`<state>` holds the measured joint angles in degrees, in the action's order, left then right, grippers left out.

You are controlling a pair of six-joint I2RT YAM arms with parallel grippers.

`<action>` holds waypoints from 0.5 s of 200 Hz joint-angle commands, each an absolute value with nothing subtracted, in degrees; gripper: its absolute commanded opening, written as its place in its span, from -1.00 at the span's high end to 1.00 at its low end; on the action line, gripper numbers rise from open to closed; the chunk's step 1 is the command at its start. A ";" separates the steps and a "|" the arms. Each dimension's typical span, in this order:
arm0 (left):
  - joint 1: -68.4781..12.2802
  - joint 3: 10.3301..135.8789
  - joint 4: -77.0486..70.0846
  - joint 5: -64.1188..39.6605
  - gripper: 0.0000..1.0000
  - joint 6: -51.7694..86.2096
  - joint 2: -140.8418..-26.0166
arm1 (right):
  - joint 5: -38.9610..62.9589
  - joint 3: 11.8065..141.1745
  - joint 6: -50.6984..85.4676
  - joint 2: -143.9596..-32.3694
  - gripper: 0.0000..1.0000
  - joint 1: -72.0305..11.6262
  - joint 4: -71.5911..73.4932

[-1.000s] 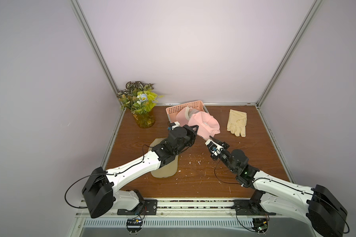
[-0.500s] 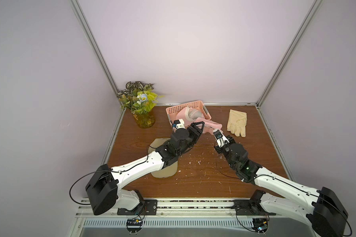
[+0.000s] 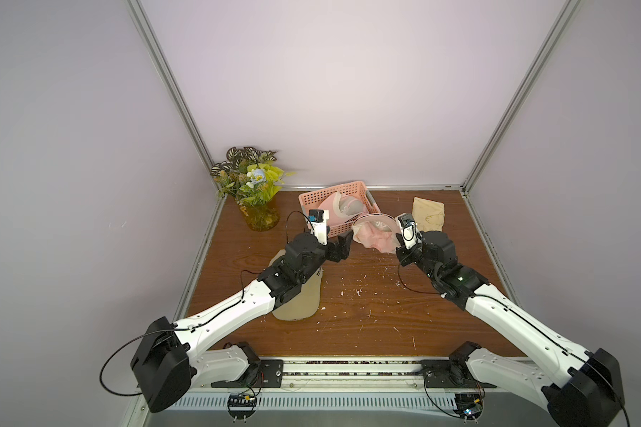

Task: Turn the baseball cap inside out
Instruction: Turn over the baseball cap.

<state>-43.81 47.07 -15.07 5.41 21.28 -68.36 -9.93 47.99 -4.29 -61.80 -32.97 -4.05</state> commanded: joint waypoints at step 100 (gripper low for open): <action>-37.44 47.92 -6.99 -14.51 -0.25 -6.21 -70.99 | 16.10 57.90 -7.09 -62.07 1.00 -32.84 -18.13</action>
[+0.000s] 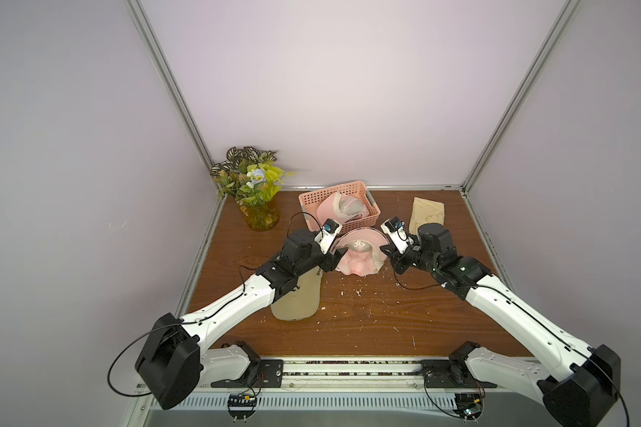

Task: Turn the baseball cap inside out
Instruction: Turn over the baseball cap.

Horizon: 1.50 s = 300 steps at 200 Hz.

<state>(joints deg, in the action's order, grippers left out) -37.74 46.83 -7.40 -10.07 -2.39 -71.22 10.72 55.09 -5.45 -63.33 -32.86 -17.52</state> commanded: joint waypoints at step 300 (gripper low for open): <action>-34.07 42.78 -20.60 -22.16 1.00 13.53 -55.91 | 37.74 39.99 -9.72 -59.77 0.37 -30.32 2.12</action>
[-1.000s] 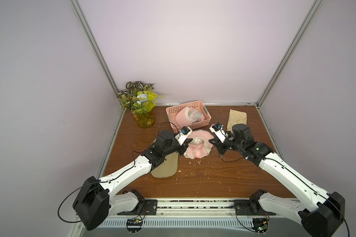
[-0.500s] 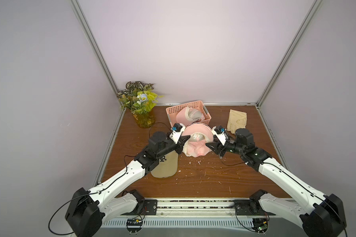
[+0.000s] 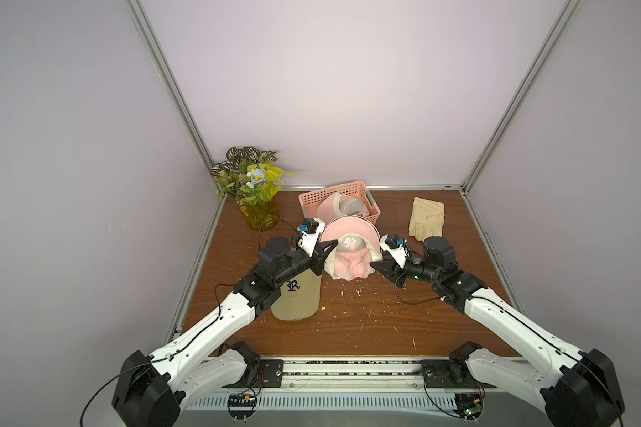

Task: Turn the baseball cap inside out
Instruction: Turn over the baseball cap.

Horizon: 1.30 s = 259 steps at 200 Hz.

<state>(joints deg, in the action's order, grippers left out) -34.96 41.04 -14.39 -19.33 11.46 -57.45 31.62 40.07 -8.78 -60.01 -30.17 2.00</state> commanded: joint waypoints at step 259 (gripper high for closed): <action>-28.99 39.06 -28.93 -21.90 0.99 25.21 -57.22 | 22.45 40.04 9.58 -56.42 1.00 -31.66 13.91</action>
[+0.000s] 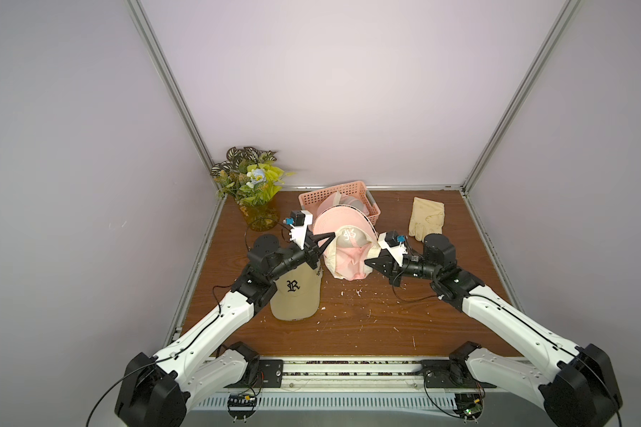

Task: Turn the baseball cap inside out
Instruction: Turn over the baseball cap.

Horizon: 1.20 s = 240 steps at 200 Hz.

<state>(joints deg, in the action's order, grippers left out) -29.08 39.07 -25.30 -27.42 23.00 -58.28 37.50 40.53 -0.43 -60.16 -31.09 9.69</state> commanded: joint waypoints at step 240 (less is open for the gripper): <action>-35.15 44.77 -36.59 -6.08 1.00 47.84 -65.84 | -18.56 42.80 21.45 -72.03 0.48 -38.45 3.42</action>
